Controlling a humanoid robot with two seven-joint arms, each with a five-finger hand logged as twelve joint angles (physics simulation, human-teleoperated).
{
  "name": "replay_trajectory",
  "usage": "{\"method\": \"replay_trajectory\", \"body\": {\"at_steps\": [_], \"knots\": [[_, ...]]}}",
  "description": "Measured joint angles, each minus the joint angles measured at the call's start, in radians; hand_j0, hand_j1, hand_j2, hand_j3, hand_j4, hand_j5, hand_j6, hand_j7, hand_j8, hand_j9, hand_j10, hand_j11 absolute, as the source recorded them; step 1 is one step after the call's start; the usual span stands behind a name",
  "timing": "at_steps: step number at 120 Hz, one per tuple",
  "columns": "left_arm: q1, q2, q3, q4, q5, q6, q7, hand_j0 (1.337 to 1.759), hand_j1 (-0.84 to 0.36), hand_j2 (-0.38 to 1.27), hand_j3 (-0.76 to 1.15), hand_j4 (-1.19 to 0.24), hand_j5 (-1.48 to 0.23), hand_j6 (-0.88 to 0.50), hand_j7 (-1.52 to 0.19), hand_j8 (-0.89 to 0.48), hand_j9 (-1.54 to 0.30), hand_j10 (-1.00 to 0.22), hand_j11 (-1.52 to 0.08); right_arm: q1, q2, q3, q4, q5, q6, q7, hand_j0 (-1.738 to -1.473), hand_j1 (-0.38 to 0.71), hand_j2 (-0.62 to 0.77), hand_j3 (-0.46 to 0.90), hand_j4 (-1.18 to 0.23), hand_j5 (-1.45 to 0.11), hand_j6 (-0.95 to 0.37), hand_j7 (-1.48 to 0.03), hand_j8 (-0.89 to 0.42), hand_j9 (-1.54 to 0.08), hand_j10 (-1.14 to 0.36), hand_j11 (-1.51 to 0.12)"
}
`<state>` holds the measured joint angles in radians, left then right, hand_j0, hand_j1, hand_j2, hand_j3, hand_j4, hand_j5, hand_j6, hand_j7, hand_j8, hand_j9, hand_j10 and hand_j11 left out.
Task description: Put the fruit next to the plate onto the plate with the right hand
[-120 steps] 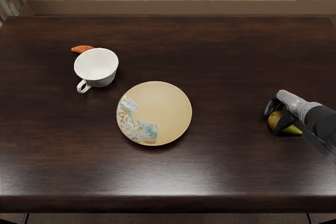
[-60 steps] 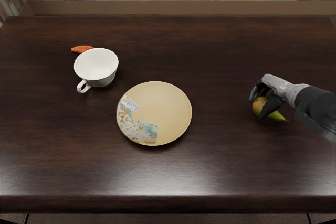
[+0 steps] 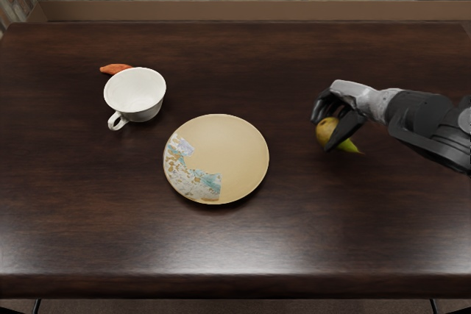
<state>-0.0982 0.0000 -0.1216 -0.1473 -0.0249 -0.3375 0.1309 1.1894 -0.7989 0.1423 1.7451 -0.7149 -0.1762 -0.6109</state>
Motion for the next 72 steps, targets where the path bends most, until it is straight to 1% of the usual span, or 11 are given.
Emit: {"method": "replay_trajectory", "body": {"at_steps": [2,8,17,34,45,49,62,72], "knots": [[0.000,0.000,0.000,0.000,0.000,0.000,0.000,1.658,0.35,0.00,0.00,0.00,0.00,0.00,0.00,0.00,0.00,0.00,0.00,0.004,0.002,0.000,0.000,0.004,0.001,0.000,-1.651,0.17,0.17,0.00,-0.79,-1.09,-0.57,-1.05,-0.34,-1.09,-0.41,-1.09],[0.000,0.000,0.000,0.000,0.000,0.000,0.000,1.658,0.35,0.00,0.00,0.00,0.00,0.00,0.00,0.00,0.00,0.00,0.00,0.018,0.009,0.000,0.000,0.018,0.001,0.000,-1.651,0.18,0.22,0.00,-0.79,-1.09,-0.59,-1.05,-0.35,-1.08,-0.42,-1.08],[0.000,0.000,0.000,0.000,0.000,0.000,0.000,1.658,0.35,0.00,0.00,0.00,0.00,0.00,0.00,0.00,0.00,0.00,0.00,0.036,0.023,0.000,0.000,0.034,0.002,-0.001,-1.652,0.18,0.25,0.00,-0.79,-1.08,-0.61,-1.05,-0.37,-1.08,-0.43,-1.07],[0.000,0.000,0.000,0.000,0.000,0.000,0.000,1.658,0.35,0.00,0.00,0.00,0.00,0.00,0.00,0.00,0.00,0.00,0.00,0.067,0.055,0.000,0.000,0.057,-0.002,0.000,-1.652,0.18,0.24,0.00,-0.79,-1.09,-0.60,-1.05,-0.34,-1.08,-0.42,-1.07],[0.001,0.000,0.000,0.000,0.001,0.000,0.000,1.658,0.35,0.00,0.00,0.00,0.00,0.00,0.00,0.00,0.00,0.00,0.00,0.085,0.081,-0.001,0.000,0.071,-0.005,0.000,-1.652,0.20,0.25,0.00,-0.79,-1.09,-0.58,-1.05,-0.32,-1.07,-0.41,-1.06],[0.001,0.000,0.000,0.000,0.001,0.000,0.000,1.658,0.35,0.00,0.00,0.00,0.00,0.00,0.00,0.00,0.00,0.00,0.00,0.093,0.088,-0.001,0.000,0.079,-0.006,0.000,-1.652,0.20,0.24,0.00,-0.79,-1.10,-0.59,-1.05,-0.33,-1.07,-0.41,-1.06],[0.002,0.000,0.000,0.000,0.002,0.000,0.000,1.658,0.35,0.00,0.00,0.00,0.00,0.00,0.00,0.00,0.00,0.00,0.00,0.120,0.117,-0.002,0.000,0.101,-0.012,0.000,-1.654,0.25,0.36,0.00,-0.79,-1.11,-0.59,-1.05,-0.31,-1.07,-0.40,-1.06],[0.002,0.000,0.000,0.000,0.002,0.000,0.000,1.658,0.35,0.00,0.00,0.00,0.00,0.00,0.00,0.00,0.00,0.00,0.00,0.134,0.140,-0.002,-0.004,0.110,-0.022,0.000,-1.654,0.26,0.40,0.00,-0.79,-1.11,-0.60,-1.06,-0.32,-1.06,-0.43,-1.05]]}}
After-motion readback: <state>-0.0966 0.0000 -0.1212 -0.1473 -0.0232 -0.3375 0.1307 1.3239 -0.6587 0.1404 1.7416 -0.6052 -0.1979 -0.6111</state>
